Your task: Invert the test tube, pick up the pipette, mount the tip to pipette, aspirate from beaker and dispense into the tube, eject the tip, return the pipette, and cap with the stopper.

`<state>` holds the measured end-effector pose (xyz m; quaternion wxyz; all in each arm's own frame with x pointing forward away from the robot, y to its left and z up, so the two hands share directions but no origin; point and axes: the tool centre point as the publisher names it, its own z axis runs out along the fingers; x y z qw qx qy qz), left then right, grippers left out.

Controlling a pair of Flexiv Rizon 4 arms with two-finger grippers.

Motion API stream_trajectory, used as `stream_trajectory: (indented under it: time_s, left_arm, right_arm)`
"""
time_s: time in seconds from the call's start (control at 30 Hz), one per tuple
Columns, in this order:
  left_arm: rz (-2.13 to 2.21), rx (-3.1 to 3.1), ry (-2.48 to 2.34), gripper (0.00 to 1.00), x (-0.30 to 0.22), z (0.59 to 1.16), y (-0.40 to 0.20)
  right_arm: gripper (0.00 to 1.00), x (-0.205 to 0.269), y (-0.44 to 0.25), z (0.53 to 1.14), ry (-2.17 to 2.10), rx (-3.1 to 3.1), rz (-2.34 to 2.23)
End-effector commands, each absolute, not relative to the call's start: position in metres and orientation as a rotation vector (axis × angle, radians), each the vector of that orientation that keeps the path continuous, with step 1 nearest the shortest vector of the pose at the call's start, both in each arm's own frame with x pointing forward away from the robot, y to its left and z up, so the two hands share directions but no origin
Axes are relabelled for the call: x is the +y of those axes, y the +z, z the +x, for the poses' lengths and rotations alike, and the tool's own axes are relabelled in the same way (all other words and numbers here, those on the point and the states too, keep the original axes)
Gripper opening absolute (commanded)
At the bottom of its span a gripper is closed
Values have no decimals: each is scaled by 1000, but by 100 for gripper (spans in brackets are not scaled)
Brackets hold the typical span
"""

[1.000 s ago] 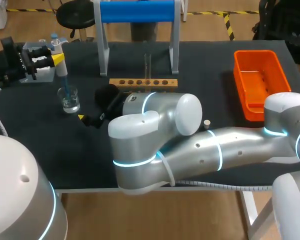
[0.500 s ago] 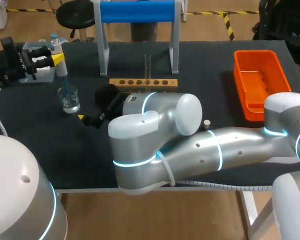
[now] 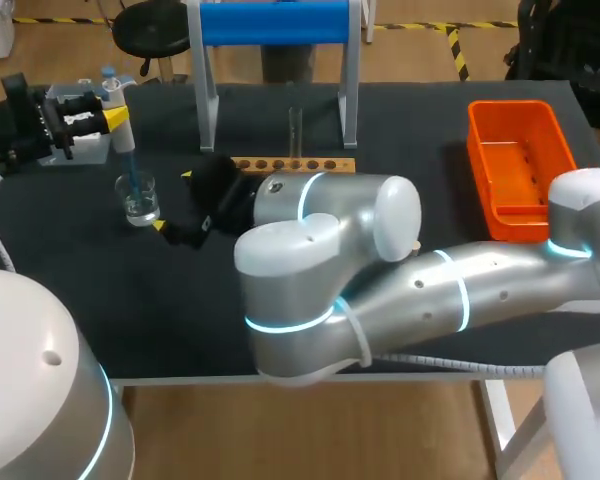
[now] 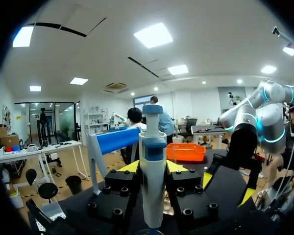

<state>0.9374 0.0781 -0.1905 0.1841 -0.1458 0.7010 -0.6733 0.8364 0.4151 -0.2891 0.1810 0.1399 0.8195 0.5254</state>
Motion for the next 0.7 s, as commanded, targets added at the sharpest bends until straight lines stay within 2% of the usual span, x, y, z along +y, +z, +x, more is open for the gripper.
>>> stream_trajectory:
  time_s: [0.03, 0.7]
  left_arm:
    - [-407, 1976, -1901, 0, 79, 937, -191]
    - [-407, 1976, -1901, 0, 79, 937, -191]
  right_arm:
    - [100, 380, -272, 833, 1627, 2417, 239]
    - [100, 351, -202, 811, 1880, 2414, -120]
